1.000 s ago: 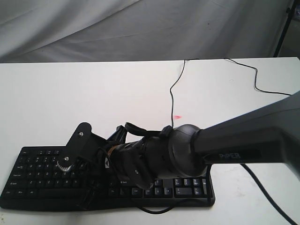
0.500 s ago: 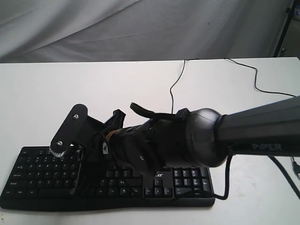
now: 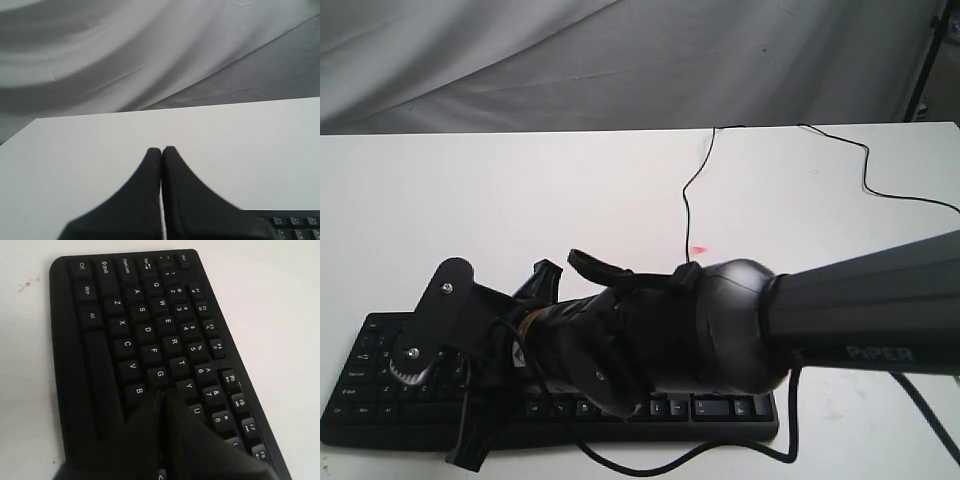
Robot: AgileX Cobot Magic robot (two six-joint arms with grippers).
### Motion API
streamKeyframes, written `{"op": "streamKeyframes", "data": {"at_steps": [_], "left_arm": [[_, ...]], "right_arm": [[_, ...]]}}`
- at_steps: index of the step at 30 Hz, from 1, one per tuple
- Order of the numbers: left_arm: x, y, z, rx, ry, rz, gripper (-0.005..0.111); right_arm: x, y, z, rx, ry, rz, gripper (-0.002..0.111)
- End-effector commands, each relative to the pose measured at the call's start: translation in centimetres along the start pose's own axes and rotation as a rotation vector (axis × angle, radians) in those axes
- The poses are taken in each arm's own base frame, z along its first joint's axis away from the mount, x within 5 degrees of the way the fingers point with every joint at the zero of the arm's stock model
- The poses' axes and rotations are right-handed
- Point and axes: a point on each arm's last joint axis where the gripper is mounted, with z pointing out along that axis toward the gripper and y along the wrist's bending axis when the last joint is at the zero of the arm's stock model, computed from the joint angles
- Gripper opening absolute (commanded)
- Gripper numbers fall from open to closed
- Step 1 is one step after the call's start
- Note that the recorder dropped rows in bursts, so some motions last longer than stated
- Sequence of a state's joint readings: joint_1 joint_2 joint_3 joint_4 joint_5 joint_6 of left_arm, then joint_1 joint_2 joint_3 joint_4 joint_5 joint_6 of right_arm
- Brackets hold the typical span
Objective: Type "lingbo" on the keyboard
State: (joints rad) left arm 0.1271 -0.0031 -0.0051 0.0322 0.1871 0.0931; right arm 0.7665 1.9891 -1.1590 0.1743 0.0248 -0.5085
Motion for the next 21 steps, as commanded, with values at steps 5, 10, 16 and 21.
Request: {"op": "streamKeyframes", "data": {"at_steps": [5, 10, 16, 21], "left_arm": [[0.1, 0.0, 0.1, 0.004, 0.003, -0.003, 0.001], [0.1, 0.0, 0.1, 0.004, 0.003, -0.003, 0.001], [0.1, 0.0, 0.1, 0.004, 0.003, -0.003, 0.001], [0.1, 0.0, 0.1, 0.004, 0.003, -0.003, 0.001]], "right_arm": [[0.6, 0.2, 1.5, 0.016, -0.017, -0.002, 0.000], [0.6, 0.2, 1.7, 0.021, -0.023, -0.002, 0.000], [0.9, 1.2, 2.2, 0.005, -0.017, -0.026, 0.000], [1.3, 1.3, 2.6, 0.000, -0.003, -0.024, 0.000]]}}
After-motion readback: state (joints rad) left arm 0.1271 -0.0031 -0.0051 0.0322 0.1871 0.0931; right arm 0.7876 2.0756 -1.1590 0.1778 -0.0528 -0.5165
